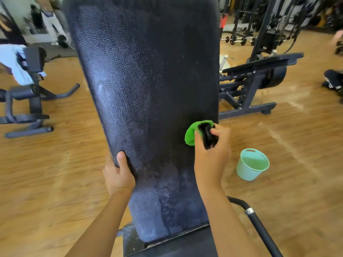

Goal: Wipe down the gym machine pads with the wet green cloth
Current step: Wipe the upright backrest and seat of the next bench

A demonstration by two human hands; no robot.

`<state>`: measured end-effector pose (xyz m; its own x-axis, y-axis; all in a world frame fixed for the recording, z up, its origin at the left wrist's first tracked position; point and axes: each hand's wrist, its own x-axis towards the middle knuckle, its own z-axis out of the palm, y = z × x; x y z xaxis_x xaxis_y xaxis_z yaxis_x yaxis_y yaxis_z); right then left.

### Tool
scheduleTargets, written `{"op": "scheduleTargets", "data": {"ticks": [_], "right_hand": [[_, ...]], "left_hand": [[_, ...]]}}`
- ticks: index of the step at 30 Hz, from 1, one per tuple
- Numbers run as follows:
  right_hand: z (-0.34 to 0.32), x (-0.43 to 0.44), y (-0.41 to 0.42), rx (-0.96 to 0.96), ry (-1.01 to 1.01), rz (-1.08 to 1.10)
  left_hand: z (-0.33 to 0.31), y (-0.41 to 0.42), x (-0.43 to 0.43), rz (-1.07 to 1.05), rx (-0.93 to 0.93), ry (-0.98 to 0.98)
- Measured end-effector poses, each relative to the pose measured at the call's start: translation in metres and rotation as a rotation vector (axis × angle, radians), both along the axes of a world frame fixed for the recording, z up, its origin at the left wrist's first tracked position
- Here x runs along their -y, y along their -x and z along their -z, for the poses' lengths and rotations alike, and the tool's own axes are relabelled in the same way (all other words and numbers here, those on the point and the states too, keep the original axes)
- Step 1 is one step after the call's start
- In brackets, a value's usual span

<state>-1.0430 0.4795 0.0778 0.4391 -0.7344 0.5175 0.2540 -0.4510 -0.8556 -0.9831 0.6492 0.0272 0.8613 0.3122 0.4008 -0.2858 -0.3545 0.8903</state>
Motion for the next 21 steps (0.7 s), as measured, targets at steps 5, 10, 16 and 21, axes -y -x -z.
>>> {"op": "scheduleTargets", "data": {"ticks": [5,10,16,21], "right_hand": [[0.007,0.003,-0.003,-0.096,0.152,-0.021],[0.091,-0.012,0.04,-0.379,0.28,-0.082],[0.024,-0.008,0.01,-0.116,0.155,-0.069],[-0.012,-0.003,-0.019,0.019,0.189,-0.024]], "left_hand": [[0.003,-0.002,-0.002,-0.003,-0.002,0.015],[0.003,-0.001,-0.001,-0.016,0.013,0.012],[0.002,-0.002,0.0,-0.004,0.026,-0.002],[0.004,-0.003,-0.002,-0.001,0.022,-0.009]]}}
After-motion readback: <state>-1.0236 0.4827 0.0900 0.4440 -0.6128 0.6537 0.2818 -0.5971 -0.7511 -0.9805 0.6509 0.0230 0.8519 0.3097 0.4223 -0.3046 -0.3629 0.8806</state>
